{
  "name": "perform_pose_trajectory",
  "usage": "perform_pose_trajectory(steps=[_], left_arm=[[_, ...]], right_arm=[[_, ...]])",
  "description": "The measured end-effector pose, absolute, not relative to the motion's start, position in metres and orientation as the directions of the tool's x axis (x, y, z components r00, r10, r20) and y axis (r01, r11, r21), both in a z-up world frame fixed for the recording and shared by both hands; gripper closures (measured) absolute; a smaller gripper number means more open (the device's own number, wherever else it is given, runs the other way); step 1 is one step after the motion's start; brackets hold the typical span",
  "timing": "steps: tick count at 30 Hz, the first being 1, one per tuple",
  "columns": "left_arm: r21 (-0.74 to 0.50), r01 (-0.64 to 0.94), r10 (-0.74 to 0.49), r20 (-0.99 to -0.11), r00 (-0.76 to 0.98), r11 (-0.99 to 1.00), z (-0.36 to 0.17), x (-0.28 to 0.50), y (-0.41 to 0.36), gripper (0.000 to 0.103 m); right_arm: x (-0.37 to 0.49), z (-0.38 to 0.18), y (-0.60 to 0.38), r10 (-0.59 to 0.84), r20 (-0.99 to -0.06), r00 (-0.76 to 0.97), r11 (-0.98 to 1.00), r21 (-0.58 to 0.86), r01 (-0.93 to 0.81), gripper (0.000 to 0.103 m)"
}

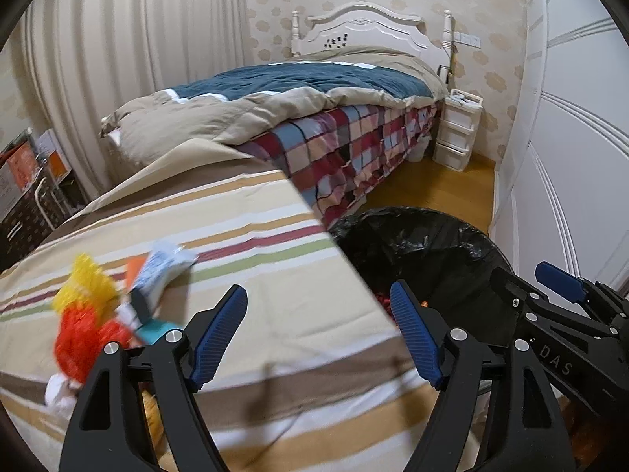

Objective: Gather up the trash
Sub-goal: 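Move both open tools from the bin back to the trash pile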

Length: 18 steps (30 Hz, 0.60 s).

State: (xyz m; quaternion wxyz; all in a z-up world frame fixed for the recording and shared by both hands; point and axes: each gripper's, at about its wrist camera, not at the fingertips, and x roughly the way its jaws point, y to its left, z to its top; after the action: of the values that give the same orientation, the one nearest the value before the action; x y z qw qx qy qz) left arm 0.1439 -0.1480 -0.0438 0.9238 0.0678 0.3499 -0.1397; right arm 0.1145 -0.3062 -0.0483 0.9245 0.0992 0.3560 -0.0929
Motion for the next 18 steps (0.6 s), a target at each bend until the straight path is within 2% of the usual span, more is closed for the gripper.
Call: perform_pose_trajectory(steps=[18], left_arm=[[0.034,0.127,-0.075,-0.646,0.76,0.991,-0.037,0.09,-0.036,0.028]], right_arm=[[0.08,-0.044,-0.219,0.015,-0.683,0.73,0.987,0.129,0.101,0.036]])
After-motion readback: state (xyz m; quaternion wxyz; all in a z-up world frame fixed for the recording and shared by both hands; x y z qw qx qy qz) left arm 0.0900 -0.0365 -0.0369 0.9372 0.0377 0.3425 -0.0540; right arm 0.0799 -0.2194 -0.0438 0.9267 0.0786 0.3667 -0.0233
